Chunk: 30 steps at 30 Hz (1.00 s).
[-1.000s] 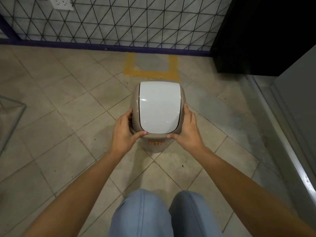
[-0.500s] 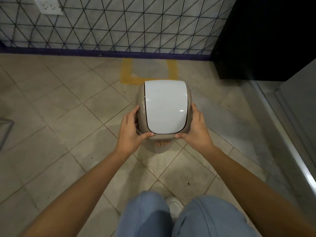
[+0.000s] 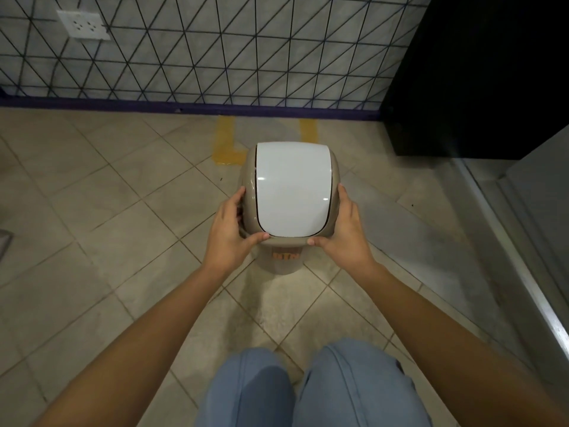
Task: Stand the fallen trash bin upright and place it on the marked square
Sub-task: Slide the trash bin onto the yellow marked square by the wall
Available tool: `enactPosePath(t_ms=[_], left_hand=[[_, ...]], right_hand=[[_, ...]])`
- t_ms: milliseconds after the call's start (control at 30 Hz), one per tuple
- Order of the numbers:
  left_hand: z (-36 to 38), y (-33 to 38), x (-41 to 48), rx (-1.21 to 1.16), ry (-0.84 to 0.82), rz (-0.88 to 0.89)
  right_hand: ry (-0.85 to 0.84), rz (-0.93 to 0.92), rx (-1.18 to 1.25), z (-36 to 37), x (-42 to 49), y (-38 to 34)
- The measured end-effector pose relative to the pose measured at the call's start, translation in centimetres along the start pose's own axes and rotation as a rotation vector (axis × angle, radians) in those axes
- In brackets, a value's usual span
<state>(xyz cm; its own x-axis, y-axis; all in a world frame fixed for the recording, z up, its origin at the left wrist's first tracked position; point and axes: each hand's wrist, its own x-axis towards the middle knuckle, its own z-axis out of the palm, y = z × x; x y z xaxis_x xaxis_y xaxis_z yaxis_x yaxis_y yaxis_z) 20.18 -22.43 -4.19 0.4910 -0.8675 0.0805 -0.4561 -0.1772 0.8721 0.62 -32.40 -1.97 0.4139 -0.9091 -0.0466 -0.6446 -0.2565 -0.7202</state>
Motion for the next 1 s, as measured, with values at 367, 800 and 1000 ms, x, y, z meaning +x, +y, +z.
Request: enactPosePath(t_ms=[367,800,1000], left_hand=[[0.8,0.1,3.6,0.046,0.024,-0.018],[1.5,0.4,7.7,0.104,0.042,-0.059],[1.7,0.2,9.6,0.071,0.032,-0.061]], right_hand=[[0.02,-0.015,0.001,0.1,4.2,0.3],[0.0,0.008,0.122,-0.8,8.5,1.4],[-0.019,-0.01,0.127,-0.7,10.3,1.7]])
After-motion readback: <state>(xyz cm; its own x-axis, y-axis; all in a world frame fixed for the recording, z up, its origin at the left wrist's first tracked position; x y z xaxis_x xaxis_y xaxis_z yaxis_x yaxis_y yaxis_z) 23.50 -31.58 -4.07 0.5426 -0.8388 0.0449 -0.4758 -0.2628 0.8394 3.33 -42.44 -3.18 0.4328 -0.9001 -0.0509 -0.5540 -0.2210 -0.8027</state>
